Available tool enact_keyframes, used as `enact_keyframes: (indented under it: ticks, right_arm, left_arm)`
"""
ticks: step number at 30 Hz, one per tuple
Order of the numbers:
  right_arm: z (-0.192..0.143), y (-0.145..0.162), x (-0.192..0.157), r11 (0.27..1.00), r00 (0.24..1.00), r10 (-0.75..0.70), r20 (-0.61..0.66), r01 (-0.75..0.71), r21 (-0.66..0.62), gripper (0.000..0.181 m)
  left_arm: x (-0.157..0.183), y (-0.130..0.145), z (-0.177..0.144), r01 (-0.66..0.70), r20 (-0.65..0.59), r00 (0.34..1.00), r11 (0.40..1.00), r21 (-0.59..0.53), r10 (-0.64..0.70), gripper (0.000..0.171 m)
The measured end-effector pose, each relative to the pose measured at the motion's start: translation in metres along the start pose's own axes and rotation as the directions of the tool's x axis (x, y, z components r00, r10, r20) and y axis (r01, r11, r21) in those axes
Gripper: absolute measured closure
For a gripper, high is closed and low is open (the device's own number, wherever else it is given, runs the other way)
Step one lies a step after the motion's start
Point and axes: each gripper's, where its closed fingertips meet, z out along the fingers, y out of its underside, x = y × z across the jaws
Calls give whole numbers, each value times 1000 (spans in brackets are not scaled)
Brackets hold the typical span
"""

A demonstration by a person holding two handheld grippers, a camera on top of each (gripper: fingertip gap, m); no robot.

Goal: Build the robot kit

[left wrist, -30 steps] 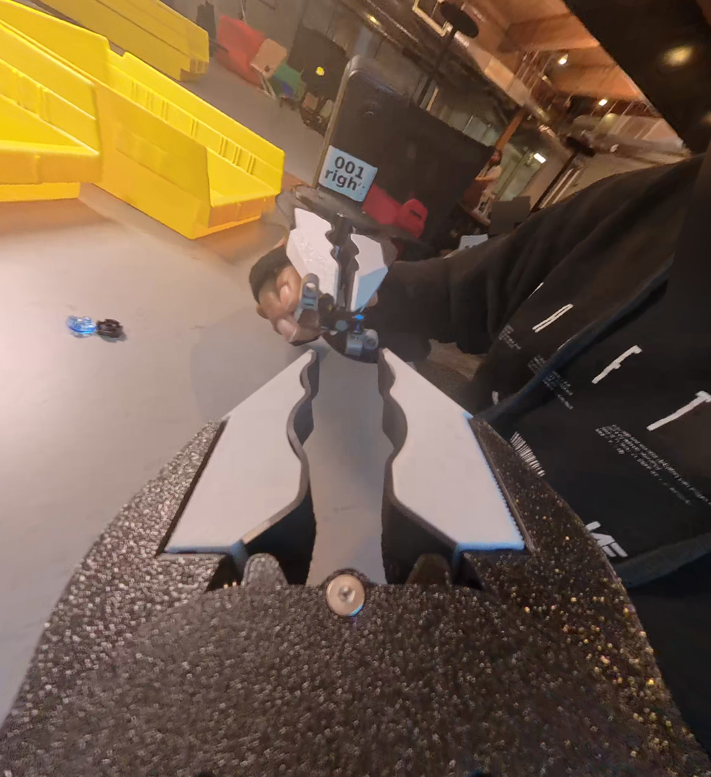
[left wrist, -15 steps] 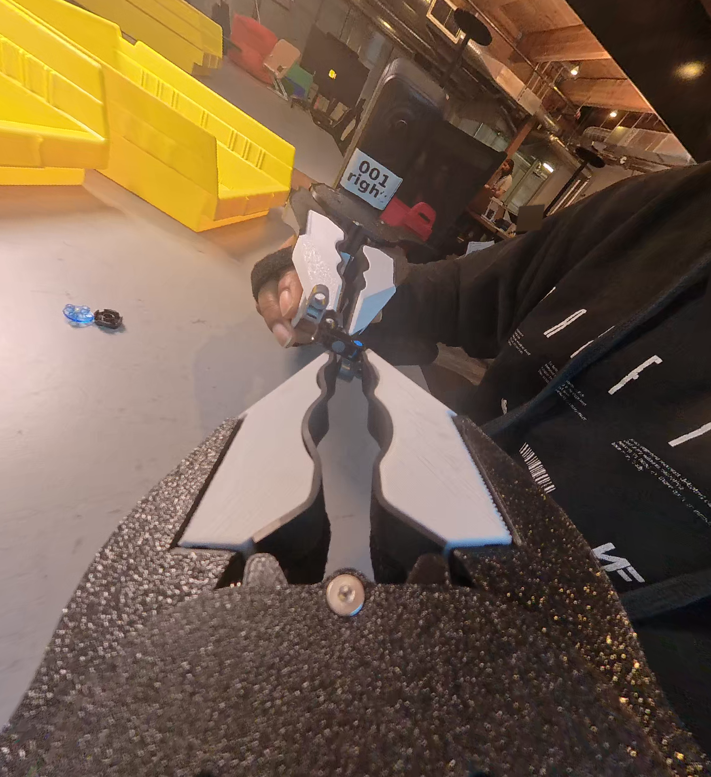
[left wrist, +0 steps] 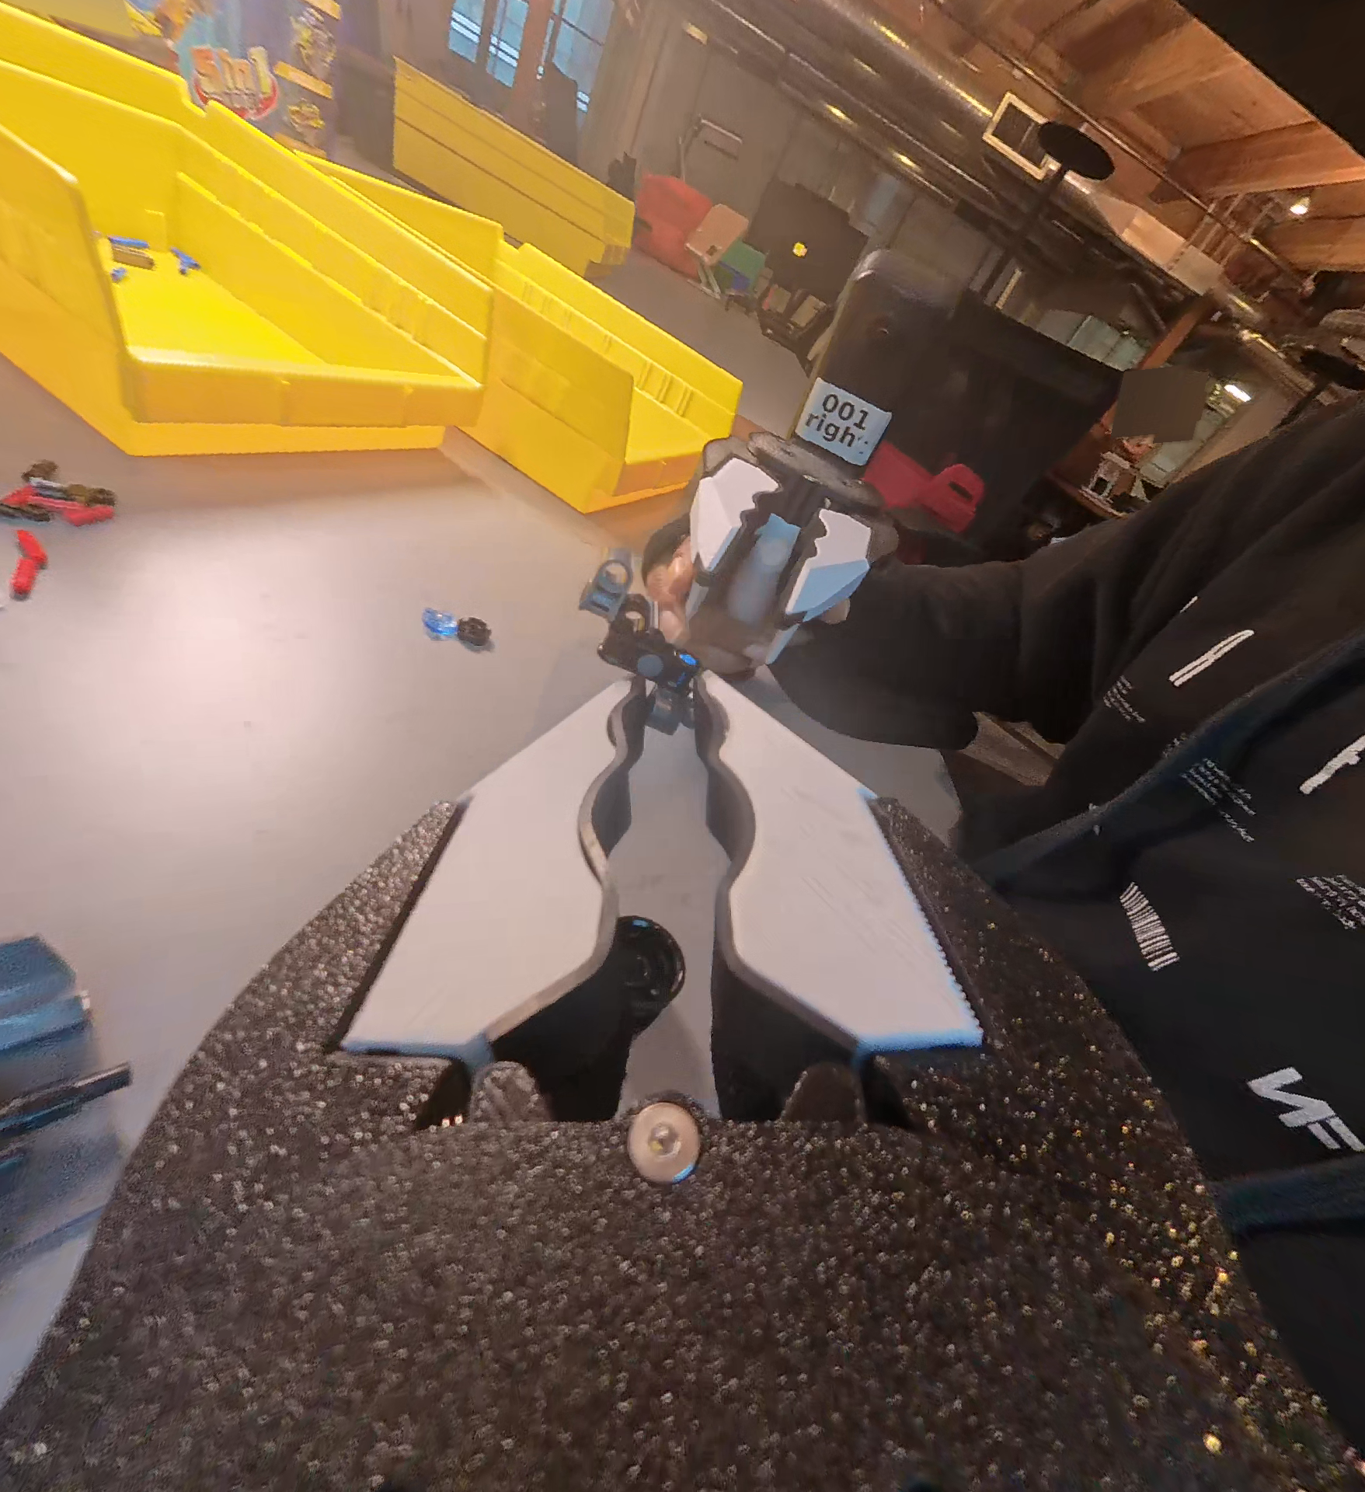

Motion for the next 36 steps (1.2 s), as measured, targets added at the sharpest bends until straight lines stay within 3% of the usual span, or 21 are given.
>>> enact_keyframes:
  ticks: [9, 17, 25, 36]
  right_arm:
    - [0, -1, 2, 999, 999, 36, 1, -36, 22, 158]
    - [-7, -7, 14, 995, 997, 68, -30, -65, 73, 158]
    - [-8, -5, 13, 999, 998, -10, -55, 13, 44, 158]
    - [-10, -6, 15, 999, 998, -5, -66, 8, 51, 158]
  left_arm:
    - [-24, -4, -12, 3, 86, 996, 998, 55, -8, 161]
    - [-29, -2, -12, 34, 71, 997, 997, 73, -39, 161]
    - [-29, -4, -13, 52, 61, 996, 994, 93, -58, 161]
    - [-31, -5, -15, 72, 66, 995, 991, 112, -80, 161]
